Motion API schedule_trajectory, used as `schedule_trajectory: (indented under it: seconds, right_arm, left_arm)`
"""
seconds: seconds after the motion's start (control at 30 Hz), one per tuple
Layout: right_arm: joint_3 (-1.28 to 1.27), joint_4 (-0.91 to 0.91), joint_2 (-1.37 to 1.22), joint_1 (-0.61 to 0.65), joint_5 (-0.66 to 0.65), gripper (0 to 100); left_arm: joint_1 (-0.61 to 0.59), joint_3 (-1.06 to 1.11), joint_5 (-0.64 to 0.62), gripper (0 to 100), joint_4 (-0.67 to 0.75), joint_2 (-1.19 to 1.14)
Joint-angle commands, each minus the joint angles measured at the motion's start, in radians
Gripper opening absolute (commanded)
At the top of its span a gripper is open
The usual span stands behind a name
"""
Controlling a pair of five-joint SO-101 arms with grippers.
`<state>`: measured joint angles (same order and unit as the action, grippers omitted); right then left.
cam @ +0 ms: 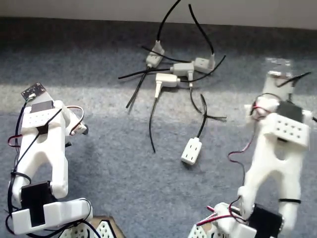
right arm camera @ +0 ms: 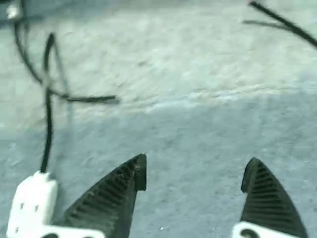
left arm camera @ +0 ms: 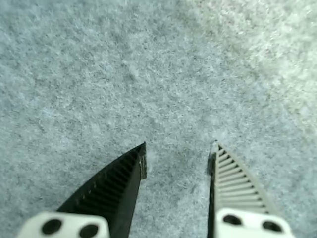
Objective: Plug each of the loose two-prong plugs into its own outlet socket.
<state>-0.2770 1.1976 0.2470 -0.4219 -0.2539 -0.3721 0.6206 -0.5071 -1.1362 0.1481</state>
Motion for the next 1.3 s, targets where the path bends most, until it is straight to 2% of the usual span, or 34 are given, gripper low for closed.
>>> schedule_trajectory:
  seconds: [0.0, 0.13, 0.27, 0.53, 0.73, 0.93, 1.07, 1.13, 1.27]
  right_arm:
    - [0.231, 0.010, -0.131, -0.228, -0.025, 30.0]
    - [0.478, 0.010, -0.423, -0.357, -0.023, 30.0]
    - [0.826, 0.010, -0.743, -0.421, -0.068, 30.0]
    - [1.592, 0.015, -1.356, -0.440, -0.410, 30.0]
    - [1.975, -0.005, -1.675, -0.426, -0.680, 30.0]
    - [2.009, -0.125, -1.828, -0.426, -0.845, 29.2]
    - [1.934, -0.124, -1.845, -0.427, -0.990, 20.4]
    - [1.897, -0.081, -1.845, -0.430, -1.065, 17.6]
    - [1.885, 0.127, -1.844, -0.452, -1.274, 17.3]
  left_arm:
    - [0.019, -0.010, -0.002, 21, 0.009, 0.033]
    - [0.019, -0.010, -0.002, 21, 0.009, 0.033]
    - [0.019, -0.008, -0.002, 21, 0.009, 0.030]
    - [0.019, -0.007, -0.002, 21, 0.009, 0.030]
    - [0.019, -0.005, -0.002, 21, 0.009, 0.030]
    - [0.019, -0.005, -0.002, 21, 0.009, 0.030]
    - [0.019, -0.005, -0.003, 21, 0.009, 0.030]
    - [0.019, -0.005, -0.003, 21, 0.009, 0.030]
    - [0.019, -0.005, -0.003, 21, 0.009, 0.030]
